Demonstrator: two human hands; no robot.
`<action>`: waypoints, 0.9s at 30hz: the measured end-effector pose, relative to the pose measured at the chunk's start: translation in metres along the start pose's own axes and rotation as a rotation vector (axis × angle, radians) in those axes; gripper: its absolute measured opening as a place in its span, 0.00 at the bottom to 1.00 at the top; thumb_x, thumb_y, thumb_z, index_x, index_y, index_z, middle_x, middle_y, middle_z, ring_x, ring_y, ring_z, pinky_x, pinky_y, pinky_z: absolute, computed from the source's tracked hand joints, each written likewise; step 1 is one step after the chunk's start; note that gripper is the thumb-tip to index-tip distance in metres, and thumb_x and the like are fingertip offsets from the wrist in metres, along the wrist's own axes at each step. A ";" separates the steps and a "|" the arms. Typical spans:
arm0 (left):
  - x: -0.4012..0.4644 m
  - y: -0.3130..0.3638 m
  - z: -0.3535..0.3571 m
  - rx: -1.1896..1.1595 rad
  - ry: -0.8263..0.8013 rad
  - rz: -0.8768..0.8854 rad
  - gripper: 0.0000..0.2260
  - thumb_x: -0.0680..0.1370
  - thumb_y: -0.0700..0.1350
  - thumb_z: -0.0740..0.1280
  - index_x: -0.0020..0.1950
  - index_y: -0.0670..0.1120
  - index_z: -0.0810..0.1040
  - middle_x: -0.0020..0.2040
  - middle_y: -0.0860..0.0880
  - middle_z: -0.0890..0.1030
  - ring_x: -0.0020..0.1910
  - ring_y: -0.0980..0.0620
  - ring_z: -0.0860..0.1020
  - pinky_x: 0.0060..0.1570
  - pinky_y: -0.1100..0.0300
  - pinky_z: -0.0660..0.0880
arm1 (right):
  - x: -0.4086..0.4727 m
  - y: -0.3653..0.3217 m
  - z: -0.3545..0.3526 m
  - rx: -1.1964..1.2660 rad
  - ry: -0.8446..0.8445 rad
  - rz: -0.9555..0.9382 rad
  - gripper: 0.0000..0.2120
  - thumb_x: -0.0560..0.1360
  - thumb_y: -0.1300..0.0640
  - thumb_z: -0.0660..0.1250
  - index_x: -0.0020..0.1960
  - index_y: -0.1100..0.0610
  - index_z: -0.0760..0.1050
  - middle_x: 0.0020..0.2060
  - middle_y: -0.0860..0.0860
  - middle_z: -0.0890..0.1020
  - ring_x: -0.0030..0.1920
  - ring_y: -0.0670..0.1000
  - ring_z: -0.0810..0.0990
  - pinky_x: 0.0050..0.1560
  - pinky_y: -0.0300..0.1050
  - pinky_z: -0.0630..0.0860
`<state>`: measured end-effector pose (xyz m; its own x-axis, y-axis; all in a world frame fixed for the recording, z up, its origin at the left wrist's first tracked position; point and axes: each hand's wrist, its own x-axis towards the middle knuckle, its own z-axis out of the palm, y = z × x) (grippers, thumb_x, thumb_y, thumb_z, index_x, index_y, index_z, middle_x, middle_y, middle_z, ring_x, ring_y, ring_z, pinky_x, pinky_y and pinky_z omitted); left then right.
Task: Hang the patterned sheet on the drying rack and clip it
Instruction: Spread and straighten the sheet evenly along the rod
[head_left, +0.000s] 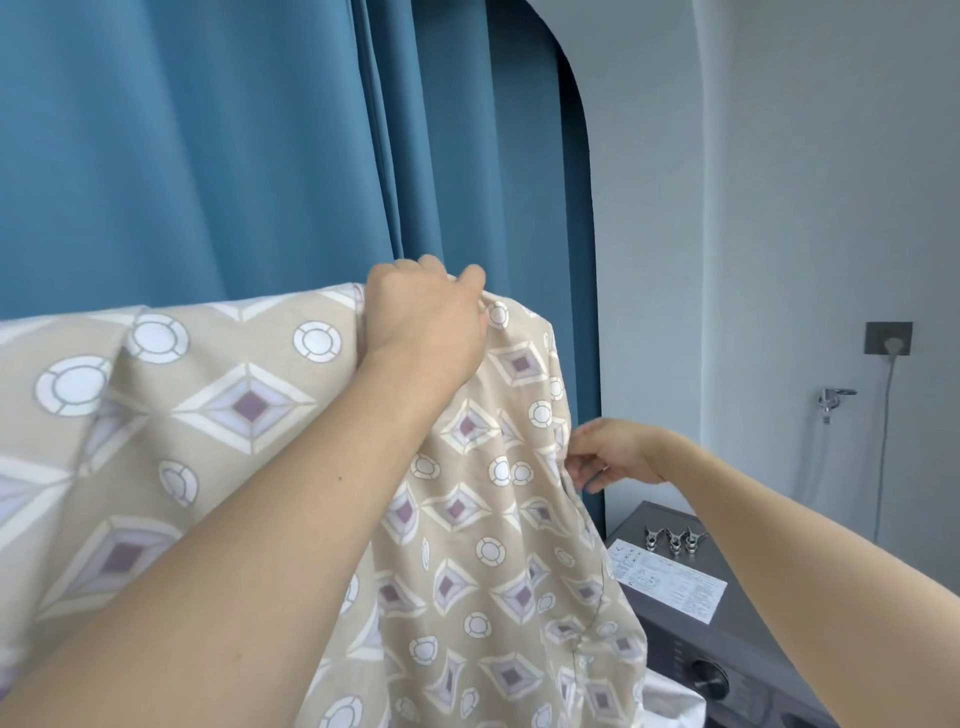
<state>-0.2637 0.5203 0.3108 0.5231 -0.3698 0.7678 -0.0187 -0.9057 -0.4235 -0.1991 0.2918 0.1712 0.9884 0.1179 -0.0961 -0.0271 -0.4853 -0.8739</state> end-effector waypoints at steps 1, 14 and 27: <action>-0.002 0.000 0.001 0.002 0.025 0.006 0.15 0.81 0.56 0.54 0.63 0.50 0.65 0.50 0.45 0.76 0.44 0.45 0.74 0.38 0.54 0.60 | -0.006 -0.011 -0.004 -0.031 0.001 -0.021 0.10 0.79 0.56 0.62 0.42 0.58 0.77 0.39 0.54 0.80 0.37 0.51 0.80 0.57 0.55 0.77; -0.019 -0.005 0.002 0.060 0.136 0.090 0.27 0.72 0.50 0.69 0.60 0.45 0.55 0.40 0.48 0.68 0.37 0.47 0.66 0.38 0.54 0.60 | -0.033 -0.061 -0.007 -0.410 0.121 0.032 0.13 0.77 0.54 0.58 0.38 0.58 0.76 0.33 0.53 0.82 0.29 0.52 0.79 0.32 0.39 0.74; -0.014 0.002 -0.006 0.088 0.103 0.040 0.23 0.70 0.38 0.64 0.59 0.43 0.55 0.38 0.48 0.70 0.35 0.47 0.67 0.35 0.55 0.60 | -0.032 -0.055 -0.004 -0.347 0.120 0.098 0.19 0.81 0.46 0.59 0.37 0.58 0.71 0.23 0.50 0.72 0.23 0.50 0.71 0.25 0.38 0.69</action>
<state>-0.2757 0.5222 0.3017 0.4331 -0.4286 0.7930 0.0396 -0.8698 -0.4917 -0.2287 0.3117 0.2240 0.9947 -0.0363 -0.0966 -0.0905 -0.7564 -0.6478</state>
